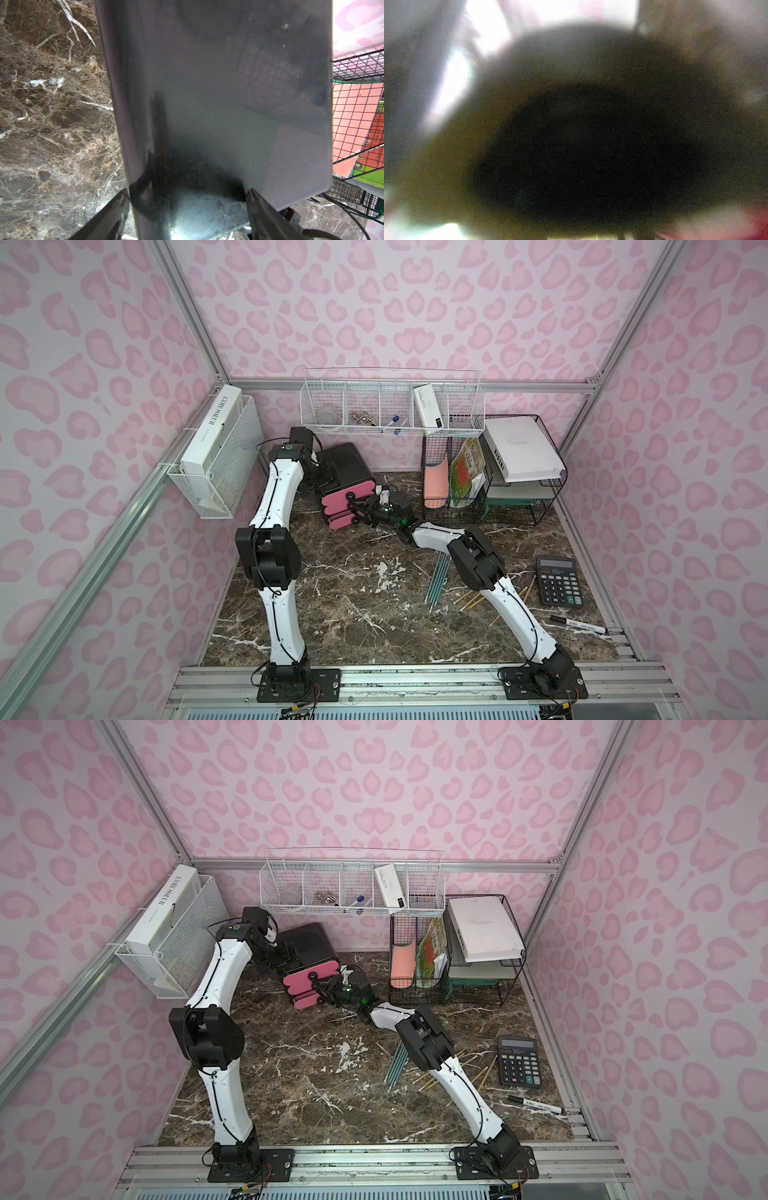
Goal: Please place the pencils in the drawer according to their color
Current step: Open the drawer in the storage box.
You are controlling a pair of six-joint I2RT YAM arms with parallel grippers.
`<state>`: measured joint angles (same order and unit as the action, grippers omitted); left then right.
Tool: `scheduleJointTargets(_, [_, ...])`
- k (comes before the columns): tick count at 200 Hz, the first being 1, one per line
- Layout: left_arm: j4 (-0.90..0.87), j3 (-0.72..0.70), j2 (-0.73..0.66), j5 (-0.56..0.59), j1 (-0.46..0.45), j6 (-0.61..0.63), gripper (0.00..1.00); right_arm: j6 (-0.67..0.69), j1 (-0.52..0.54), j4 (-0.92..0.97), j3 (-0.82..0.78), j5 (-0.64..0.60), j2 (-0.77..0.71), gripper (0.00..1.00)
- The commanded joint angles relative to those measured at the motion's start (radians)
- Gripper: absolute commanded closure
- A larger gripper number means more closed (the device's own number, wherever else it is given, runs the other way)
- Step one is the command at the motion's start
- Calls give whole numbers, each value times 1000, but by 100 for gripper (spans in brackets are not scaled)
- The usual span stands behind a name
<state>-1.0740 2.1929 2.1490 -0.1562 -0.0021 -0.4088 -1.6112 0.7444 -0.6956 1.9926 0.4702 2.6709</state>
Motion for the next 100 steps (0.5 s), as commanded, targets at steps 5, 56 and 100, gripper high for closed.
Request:
scheduleJointTargets(5, [-131,-21,26,21,-5,27,15,3,6,19,7,14,2,67])
scheduleJointTargets(56, [-130,-26,24,21,-4,30,15,-3,9,-10,-32,22,-33,73])
scheduleJointTargets(100, [-127,-28,24,20,-4,30,15,-8,11,-63,-124,22,-91,75])
